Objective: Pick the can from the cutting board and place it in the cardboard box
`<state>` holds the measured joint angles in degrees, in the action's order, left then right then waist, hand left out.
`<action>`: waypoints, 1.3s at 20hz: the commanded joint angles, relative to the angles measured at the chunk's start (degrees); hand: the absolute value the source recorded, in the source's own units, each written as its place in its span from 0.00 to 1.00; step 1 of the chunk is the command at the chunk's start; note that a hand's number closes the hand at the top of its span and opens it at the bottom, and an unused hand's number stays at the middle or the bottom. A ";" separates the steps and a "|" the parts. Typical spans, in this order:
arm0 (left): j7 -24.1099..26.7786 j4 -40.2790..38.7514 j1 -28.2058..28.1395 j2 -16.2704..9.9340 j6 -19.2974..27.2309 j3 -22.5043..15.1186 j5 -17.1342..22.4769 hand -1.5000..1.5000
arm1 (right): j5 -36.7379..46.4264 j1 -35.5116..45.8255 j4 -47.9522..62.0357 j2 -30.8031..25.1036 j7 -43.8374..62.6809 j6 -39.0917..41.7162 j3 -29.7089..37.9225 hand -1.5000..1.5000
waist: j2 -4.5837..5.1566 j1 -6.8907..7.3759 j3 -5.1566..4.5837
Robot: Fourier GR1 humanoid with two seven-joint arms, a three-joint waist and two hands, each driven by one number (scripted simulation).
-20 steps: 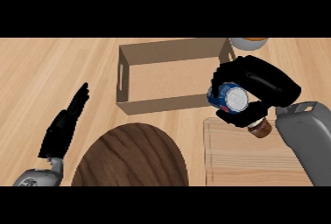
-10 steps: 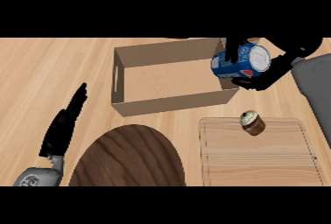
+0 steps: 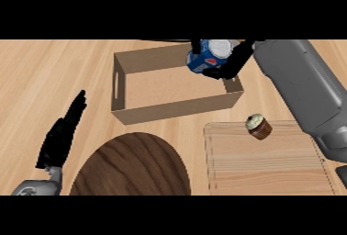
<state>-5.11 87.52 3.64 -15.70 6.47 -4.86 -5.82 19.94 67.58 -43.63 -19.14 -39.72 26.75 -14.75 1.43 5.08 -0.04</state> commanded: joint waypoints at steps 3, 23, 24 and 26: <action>-1.48 0.68 0.51 -0.48 0.31 1.07 -0.44 0.50 | 5.02 5.42 9.77 8.83 -3.80 -0.28 -5.24 1.00 | -0.52 -1.55 0.01; -0.03 -0.30 -0.50 1.14 -0.90 0.67 -1.04 0.50 | -1.69 6.77 28.57 19.12 -3.24 -5.62 -0.66 0.00 | -0.17 -0.45 0.00; -0.15 -1.02 1.18 1.67 0.18 0.63 -1.88 0.50 | -4.69 6.40 28.61 19.13 -1.22 -6.57 1.80 0.00 | -0.08 -0.34 0.00; -3.41 1.19 1.69 1.13 -0.07 1.08 -1.38 0.50 | -7.41 10.07 31.33 19.13 0.56 -5.78 6.09 0.00 | 0.22 0.05 0.06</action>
<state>-6.11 87.93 3.83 -14.55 6.23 -4.07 -7.15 18.33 75.22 -14.69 -0.13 -41.16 19.51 -14.65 1.39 4.81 -0.02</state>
